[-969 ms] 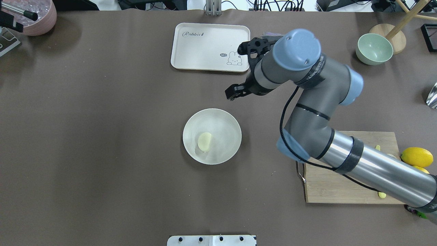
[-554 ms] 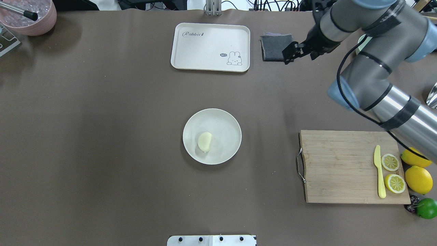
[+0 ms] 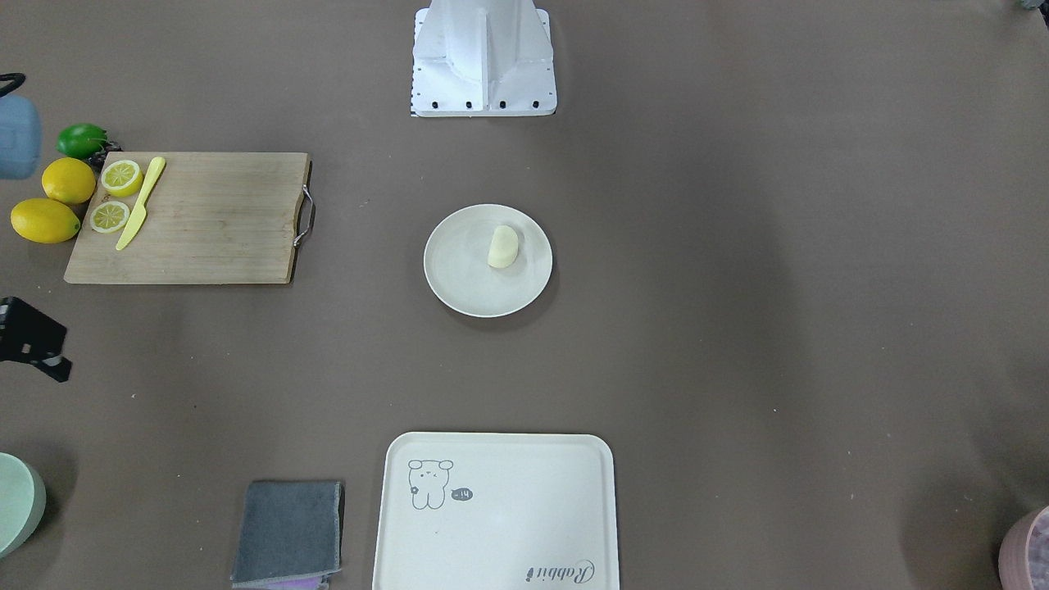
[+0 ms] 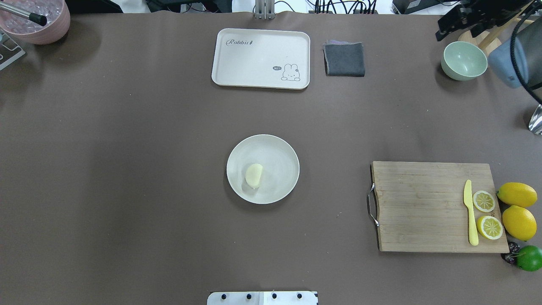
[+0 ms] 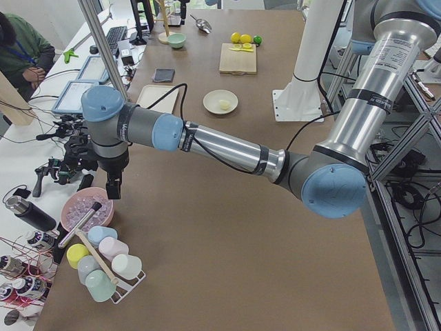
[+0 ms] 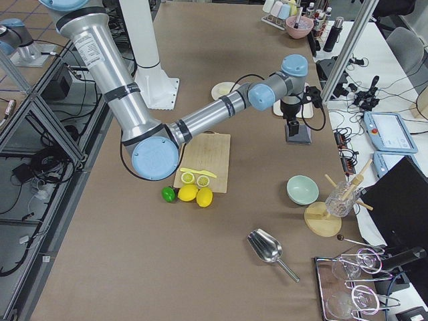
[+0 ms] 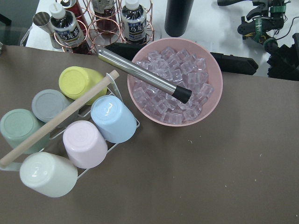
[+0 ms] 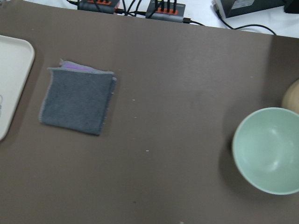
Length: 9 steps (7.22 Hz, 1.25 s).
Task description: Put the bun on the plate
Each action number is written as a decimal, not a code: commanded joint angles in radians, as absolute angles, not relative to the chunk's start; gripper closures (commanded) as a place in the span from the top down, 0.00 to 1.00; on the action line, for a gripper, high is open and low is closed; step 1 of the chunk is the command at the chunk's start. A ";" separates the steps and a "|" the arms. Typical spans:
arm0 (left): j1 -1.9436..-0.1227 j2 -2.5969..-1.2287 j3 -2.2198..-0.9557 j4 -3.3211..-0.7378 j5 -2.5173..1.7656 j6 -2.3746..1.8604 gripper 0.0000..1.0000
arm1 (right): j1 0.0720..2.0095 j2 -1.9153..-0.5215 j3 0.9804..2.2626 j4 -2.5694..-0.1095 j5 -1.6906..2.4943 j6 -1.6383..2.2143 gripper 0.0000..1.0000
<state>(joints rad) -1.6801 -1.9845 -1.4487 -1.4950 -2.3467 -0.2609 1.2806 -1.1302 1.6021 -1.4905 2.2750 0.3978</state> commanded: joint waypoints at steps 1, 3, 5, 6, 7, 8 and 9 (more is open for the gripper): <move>-1.686 -1.936 -1.422 -1.549 -2.382 -0.255 0.98 | 1.389 -1.222 1.582 -1.491 2.289 0.191 1.00; -1.677 -1.921 -1.365 -1.627 -2.382 -0.255 0.98 | 1.431 -1.300 1.582 -1.479 2.296 0.144 1.00; -1.652 -1.922 -1.356 -1.628 -2.381 -0.264 0.98 | 1.451 -1.333 1.594 -1.476 2.299 0.120 1.00; -1.643 -1.918 -1.347 -1.629 -2.381 -0.258 0.98 | 1.457 -1.333 1.594 -1.477 2.298 0.121 1.00; -1.646 -1.914 -1.354 -1.620 -2.382 -0.258 0.98 | 1.457 -1.333 1.588 -1.479 2.296 0.126 1.00; -1.644 -1.889 -1.359 -1.624 -2.384 -0.258 0.98 | 1.457 -1.332 1.585 -1.480 2.296 0.129 1.00; -1.644 -1.885 -1.359 -1.620 -2.384 -0.259 0.98 | 1.457 -1.333 1.585 -1.479 2.299 0.129 1.00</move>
